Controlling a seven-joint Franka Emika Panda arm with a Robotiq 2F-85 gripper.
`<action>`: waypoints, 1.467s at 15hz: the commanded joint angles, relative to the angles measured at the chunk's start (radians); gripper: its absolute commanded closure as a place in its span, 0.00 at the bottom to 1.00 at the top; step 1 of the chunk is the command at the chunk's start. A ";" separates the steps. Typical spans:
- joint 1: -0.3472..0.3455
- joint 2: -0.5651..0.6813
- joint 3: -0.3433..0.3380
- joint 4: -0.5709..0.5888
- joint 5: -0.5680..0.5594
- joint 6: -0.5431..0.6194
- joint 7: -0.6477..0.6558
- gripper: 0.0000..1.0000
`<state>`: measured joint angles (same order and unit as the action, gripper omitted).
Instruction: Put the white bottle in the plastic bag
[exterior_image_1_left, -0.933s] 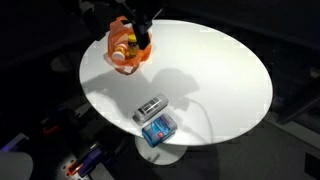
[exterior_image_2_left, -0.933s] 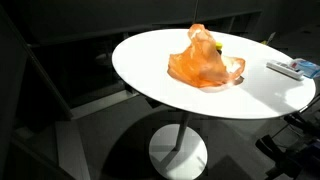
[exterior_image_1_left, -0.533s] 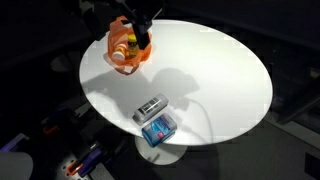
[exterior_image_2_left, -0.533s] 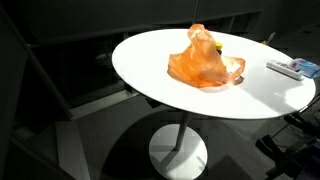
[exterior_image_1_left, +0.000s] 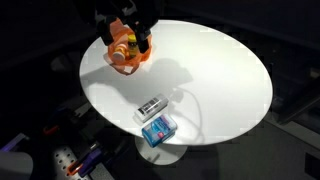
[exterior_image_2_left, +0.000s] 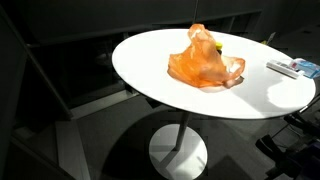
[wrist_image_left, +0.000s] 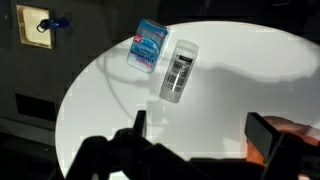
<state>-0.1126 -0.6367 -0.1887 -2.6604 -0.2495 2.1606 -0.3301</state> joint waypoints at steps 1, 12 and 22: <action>-0.019 0.125 0.052 0.031 -0.021 0.029 0.113 0.00; -0.056 0.381 0.030 -0.034 0.012 0.282 0.211 0.00; -0.053 0.465 0.015 -0.041 0.030 0.379 0.182 0.00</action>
<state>-0.1612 -0.2124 -0.1643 -2.6989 -0.2458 2.4719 -0.1317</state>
